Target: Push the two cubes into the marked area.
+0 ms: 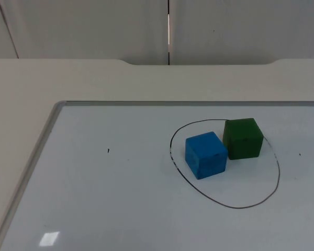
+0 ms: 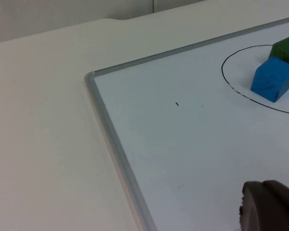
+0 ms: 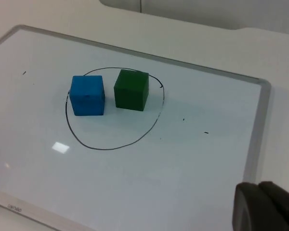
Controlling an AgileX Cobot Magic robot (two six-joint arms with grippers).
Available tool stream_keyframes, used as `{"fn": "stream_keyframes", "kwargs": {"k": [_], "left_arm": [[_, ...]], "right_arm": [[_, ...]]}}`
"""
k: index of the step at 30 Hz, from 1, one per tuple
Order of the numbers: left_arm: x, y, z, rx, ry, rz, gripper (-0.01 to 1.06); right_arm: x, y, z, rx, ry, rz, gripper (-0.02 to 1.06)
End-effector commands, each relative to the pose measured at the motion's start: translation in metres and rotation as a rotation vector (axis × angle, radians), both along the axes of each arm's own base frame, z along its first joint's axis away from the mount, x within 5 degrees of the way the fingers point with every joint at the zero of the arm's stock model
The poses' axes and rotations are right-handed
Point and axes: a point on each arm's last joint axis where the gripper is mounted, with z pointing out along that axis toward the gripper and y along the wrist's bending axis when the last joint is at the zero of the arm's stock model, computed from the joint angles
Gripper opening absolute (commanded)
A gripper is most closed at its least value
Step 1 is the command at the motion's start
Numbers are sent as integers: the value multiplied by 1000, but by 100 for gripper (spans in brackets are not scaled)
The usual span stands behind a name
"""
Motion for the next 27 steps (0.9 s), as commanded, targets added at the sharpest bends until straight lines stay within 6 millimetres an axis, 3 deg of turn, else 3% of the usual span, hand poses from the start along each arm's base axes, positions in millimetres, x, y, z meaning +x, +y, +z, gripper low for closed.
{"fn": "stream_keyframes", "kwargs": {"k": [1, 27], "left_arm": [[0, 0, -2, 6, 3, 6, 0], [0, 0, -2, 6, 3, 6, 0]], "right_arm": [[0, 0, -2, 2, 4, -9, 0], [0, 0, -2, -8, 1, -2, 0]]}}
